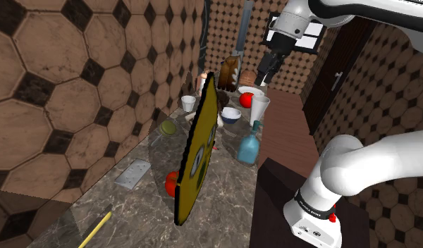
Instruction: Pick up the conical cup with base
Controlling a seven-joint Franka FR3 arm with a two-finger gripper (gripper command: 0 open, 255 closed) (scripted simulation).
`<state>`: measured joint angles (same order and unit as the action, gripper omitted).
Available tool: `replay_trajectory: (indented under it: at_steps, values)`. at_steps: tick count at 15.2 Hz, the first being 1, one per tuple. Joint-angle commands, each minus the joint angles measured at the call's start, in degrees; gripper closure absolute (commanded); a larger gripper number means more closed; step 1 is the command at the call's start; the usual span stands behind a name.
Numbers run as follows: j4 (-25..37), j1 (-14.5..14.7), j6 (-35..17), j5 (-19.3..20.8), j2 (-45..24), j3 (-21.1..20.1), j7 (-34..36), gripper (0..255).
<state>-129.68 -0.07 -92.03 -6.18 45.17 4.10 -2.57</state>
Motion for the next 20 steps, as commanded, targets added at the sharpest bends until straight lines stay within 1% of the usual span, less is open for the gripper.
replay_trajectory:
  at_steps: [1, 7, 12, 16, 20]
  values:
    - [0.0, 0.0, 0.0, 0.0, 0.0, 0.0, 0.0, 0]
    - [-1.4, -2.1, -4.7, 3.1, -4.3, 6.7, -6.6, 0]
    - [-0.8, -3.5, -8.7, 4.9, -9.5, 12.4, -12.1, 0]
    - [0.7, -4.2, -11.8, 5.4, -14.7, 17.0, -16.7, 0]
    - [3.2, -4.5, -14.6, 4.9, -20.8, 21.8, -21.6, 0]
